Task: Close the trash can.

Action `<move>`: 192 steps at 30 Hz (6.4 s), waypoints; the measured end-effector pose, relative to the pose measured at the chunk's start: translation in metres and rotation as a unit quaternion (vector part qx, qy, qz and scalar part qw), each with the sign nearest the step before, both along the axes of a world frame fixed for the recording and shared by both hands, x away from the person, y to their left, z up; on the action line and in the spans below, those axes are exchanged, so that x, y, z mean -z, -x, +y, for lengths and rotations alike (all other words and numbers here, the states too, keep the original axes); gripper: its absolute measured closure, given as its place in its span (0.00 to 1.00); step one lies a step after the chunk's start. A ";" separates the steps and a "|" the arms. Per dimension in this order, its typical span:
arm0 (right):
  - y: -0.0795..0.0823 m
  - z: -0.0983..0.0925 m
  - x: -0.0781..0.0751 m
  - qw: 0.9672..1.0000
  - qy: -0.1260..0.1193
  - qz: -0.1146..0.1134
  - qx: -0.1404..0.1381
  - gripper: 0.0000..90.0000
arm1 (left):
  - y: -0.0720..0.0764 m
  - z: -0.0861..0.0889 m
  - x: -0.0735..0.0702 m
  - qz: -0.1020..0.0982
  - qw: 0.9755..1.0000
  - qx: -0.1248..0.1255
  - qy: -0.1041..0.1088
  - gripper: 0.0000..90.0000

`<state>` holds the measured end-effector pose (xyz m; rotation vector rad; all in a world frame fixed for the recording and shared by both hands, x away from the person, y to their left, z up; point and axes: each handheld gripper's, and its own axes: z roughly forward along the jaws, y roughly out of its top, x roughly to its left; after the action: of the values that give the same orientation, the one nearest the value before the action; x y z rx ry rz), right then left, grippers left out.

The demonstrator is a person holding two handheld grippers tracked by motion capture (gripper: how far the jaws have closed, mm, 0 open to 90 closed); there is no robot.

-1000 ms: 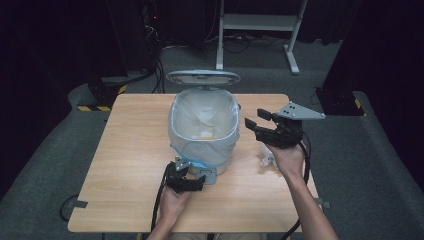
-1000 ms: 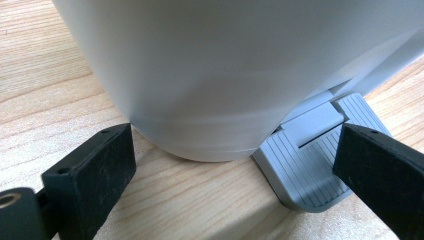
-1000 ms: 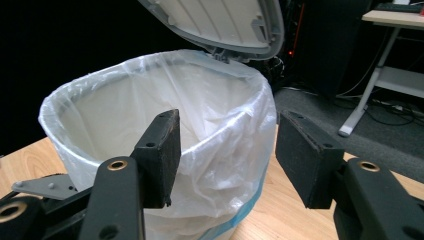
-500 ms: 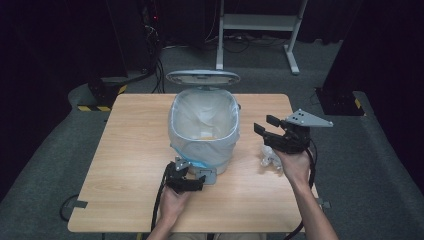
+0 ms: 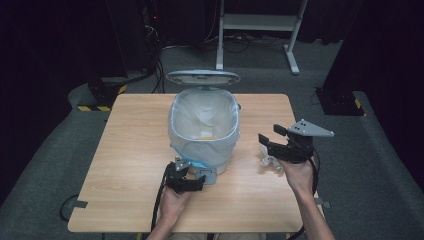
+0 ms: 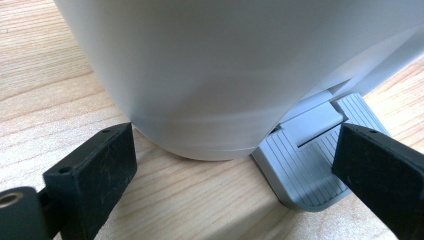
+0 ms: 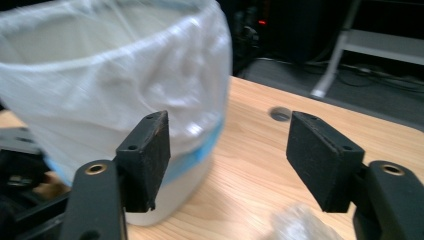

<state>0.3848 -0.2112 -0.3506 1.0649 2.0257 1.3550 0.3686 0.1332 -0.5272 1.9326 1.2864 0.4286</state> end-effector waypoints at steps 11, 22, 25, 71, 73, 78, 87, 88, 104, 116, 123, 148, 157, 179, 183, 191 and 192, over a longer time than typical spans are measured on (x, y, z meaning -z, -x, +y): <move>0.009 -0.020 0.027 1.000 -0.012 0.011 0.012 0.36 | 0.000 0.000 0.000 0.000 1.000 0.001 0.000 0.05; 0.007 -0.028 0.050 0.999 -0.012 0.030 0.012 0.38 | 0.000 0.000 0.000 0.000 1.000 0.001 0.000 0.05; 0.005 -0.027 0.057 0.999 -0.002 0.032 0.014 0.39 | 0.000 0.000 0.000 0.000 1.000 0.001 0.000 0.05; -0.037 -0.036 0.129 0.989 0.053 0.119 0.072 0.40 | 0.000 0.000 0.000 0.000 1.000 0.001 0.000 0.05; -0.038 -0.037 0.132 0.988 0.055 0.123 0.074 0.39 | 0.000 0.000 0.000 0.000 1.000 0.001 0.000 0.05; -0.040 -0.037 0.141 0.987 0.056 0.133 0.077 0.39 | 0.000 0.000 0.000 0.000 1.000 0.001 0.000 0.05; -0.042 -0.040 0.153 0.984 0.052 0.149 0.079 0.42 | 0.000 0.000 0.000 0.000 1.000 0.000 0.000 0.05; -0.043 -0.040 0.154 0.984 0.052 0.150 0.078 0.43 | 0.000 0.000 0.000 0.000 1.000 0.001 0.000 0.05; -0.041 -0.044 0.166 0.982 0.058 0.160 0.083 0.72 | 0.000 0.000 0.000 0.000 1.000 0.000 0.000 0.05; -0.039 -0.044 0.164 0.983 0.070 0.150 0.085 0.91 | 0.000 0.000 0.000 0.000 1.000 0.000 0.001 0.05; -0.033 -0.044 0.152 0.988 0.044 0.128 0.072 0.94 | 0.000 0.000 0.000 0.000 1.000 0.000 0.001 0.05; -0.011 -0.028 0.122 0.995 0.014 0.100 0.026 0.96 | 0.000 0.000 0.000 0.002 1.000 0.003 -0.001 0.05; -0.006 -0.027 0.118 0.995 0.001 0.102 0.014 0.96 | 0.000 0.000 0.000 0.002 1.000 0.003 -0.001 0.05; 0.003 -0.014 0.090 0.996 -0.005 0.080 -0.027 0.97 | 0.000 0.000 0.000 0.000 1.000 0.000 0.002 0.05; 0.005 -0.011 0.081 0.996 -0.007 0.076 -0.039 0.97 | 0.000 0.000 0.000 0.000 1.000 0.000 0.002 0.05; 0.006 -0.006 0.063 0.996 -0.019 0.065 -0.057 0.97 | 0.000 0.000 0.000 0.000 1.000 0.000 0.002 0.05; 0.006 -0.005 0.061 0.996 -0.018 0.064 -0.058 0.97 | 0.000 0.000 0.000 0.000 1.000 0.000 0.002 0.05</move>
<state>0.3786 -0.2165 -0.4114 1.0897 2.1942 1.4184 0.3685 0.1332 -0.5272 1.9296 1.2873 0.4253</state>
